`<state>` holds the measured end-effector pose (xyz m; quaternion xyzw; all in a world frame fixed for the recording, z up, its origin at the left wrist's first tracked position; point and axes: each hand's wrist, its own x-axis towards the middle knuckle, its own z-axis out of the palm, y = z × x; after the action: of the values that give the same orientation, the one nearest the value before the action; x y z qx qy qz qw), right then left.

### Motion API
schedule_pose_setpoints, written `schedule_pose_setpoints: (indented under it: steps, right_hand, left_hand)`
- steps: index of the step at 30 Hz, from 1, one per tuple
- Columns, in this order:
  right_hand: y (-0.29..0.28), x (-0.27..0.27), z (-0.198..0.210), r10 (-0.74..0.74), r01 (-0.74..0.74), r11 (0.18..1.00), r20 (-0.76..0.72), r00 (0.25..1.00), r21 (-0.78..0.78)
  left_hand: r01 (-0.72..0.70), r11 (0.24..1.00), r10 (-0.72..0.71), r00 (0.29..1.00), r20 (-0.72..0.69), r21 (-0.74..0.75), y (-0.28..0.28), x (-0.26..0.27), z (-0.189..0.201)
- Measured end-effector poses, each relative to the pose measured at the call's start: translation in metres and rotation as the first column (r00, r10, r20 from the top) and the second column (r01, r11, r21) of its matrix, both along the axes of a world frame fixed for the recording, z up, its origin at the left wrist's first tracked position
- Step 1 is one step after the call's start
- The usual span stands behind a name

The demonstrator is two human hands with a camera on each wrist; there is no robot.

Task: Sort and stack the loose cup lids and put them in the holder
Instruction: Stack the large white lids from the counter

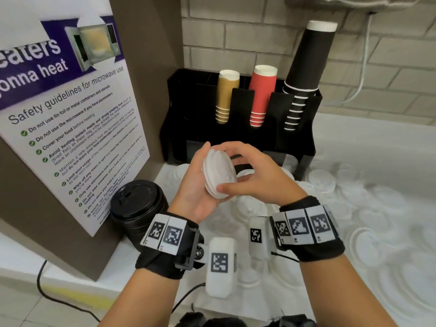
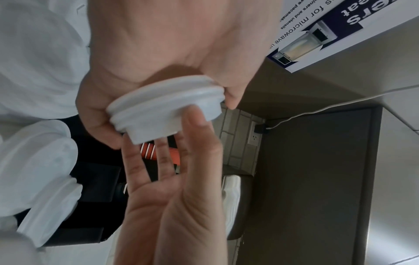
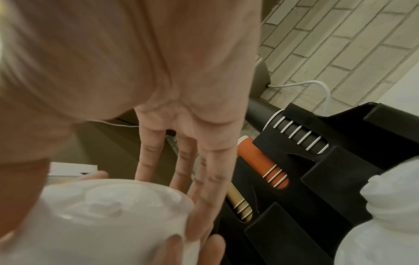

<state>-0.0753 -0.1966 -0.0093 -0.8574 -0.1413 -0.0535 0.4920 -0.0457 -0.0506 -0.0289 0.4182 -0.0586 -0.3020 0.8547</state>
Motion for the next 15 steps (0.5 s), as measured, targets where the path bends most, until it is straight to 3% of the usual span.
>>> schedule_pose_setpoints:
  steps: [3,6,8,10,13,15]
  right_hand:
    - [0.000,0.004,0.007,-0.041,0.037,0.994,-0.038,0.998,-0.102]
    - [0.001,0.002,0.012,0.106,-0.125,0.896,-0.069,0.992,-0.425]
    - [0.009,-0.006,0.005,0.259,-0.354,0.717,-0.242,0.935,-0.601]
    - [0.019,-0.016,-0.010,0.330,-0.543,0.491,-0.431,0.840,-0.681]
    - [0.024,-0.031,-0.032,0.313,-0.644,0.158,-0.580,0.752,-0.749]
    - [0.023,-0.038,-0.042,0.285,-0.635,0.033,-0.602,0.746,-0.772]
  left_hand:
    - [-0.113,0.993,0.114,0.993,0.043,-0.035,0.003,0.004,0.005]
    - [-0.220,0.975,0.222,0.973,0.067,-0.036,0.013,0.010,0.013]
    - [-0.260,0.965,0.258,0.963,0.082,0.020,0.019,0.013,0.016]
    - [-0.303,0.950,0.295,0.950,0.098,0.078,0.024,0.016,0.019]
    - [-0.325,0.940,0.315,0.944,0.100,0.104,0.028,0.016,0.020]
    - [-0.323,0.940,0.311,0.943,0.115,0.108,0.030,0.014,0.018]
